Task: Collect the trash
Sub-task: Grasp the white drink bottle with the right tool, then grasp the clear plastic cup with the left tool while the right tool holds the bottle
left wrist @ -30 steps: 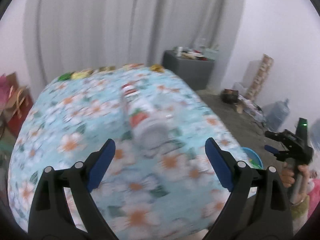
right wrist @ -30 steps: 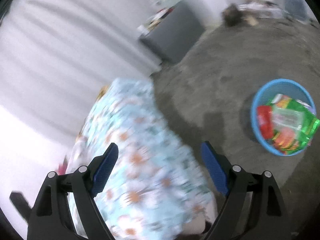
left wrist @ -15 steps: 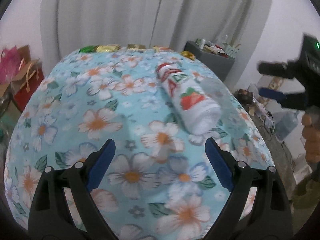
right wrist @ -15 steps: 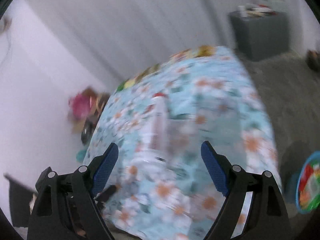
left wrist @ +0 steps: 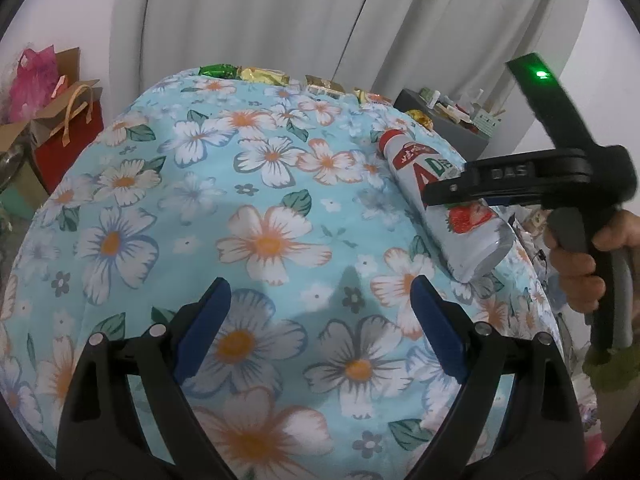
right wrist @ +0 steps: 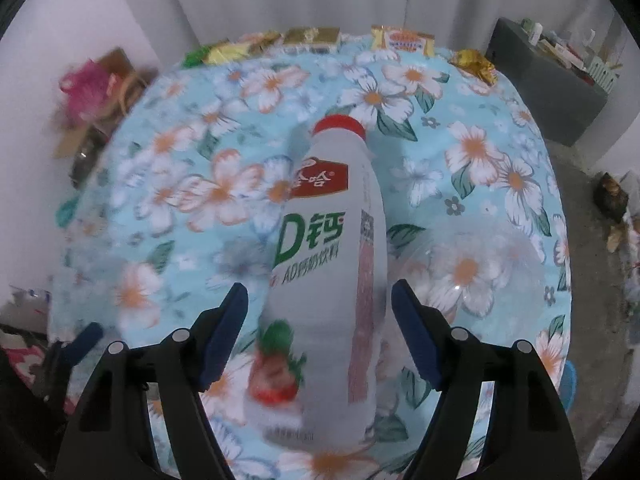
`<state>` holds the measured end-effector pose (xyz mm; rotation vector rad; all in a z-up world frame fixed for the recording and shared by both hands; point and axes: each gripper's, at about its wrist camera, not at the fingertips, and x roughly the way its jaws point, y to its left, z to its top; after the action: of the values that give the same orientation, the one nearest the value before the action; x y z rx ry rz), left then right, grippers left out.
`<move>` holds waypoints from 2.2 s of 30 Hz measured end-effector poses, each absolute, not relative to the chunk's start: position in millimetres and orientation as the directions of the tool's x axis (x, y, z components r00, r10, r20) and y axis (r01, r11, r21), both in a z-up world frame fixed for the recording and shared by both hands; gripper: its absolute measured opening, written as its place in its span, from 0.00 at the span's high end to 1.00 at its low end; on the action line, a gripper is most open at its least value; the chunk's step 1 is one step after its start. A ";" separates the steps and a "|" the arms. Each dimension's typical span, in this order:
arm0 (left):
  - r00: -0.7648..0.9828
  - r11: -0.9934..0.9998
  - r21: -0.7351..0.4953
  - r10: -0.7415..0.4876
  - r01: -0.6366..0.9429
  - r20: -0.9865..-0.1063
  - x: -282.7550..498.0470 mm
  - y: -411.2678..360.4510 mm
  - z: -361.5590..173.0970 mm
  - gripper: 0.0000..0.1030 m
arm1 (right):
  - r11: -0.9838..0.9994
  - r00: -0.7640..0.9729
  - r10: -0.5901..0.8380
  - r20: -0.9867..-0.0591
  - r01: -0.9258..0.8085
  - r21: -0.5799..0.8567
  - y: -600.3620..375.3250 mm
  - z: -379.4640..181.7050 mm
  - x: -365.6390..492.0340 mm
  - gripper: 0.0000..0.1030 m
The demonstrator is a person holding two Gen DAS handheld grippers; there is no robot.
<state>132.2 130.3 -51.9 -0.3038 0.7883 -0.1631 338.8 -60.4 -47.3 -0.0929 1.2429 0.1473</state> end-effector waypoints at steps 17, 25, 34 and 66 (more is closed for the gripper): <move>0.695 0.925 -0.369 -0.325 0.092 -0.641 140.7 123.8 -48.3 0.16 | 0.926 0.560 0.366 -0.743 -0.142 0.350 -122.5 52.4 263.5 0.41; 0.622 0.860 -0.465 -0.484 0.209 -0.616 173.8 84.6 -44.5 0.16 | 0.925 0.679 0.269 -0.683 0.015 0.380 -196.7 56.4 206.1 0.41; 0.448 0.674 -0.736 -0.680 0.071 -0.580 254.2 58.2 -71.2 0.42 | 0.812 0.514 0.371 -0.773 0.223 0.539 -239.0 -72.4 204.8 0.42; 0.502 0.887 -0.355 -0.460 0.295 -0.732 190.5 32.3 -7.9 0.96 | 0.745 0.569 0.460 -0.681 0.169 0.645 -263.0 -67.3 154.8 0.42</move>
<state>190.5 32.3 -7.9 -0.1932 0.9402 -0.4600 154.8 -263.0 -67.3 0.7368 0.9712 0.1901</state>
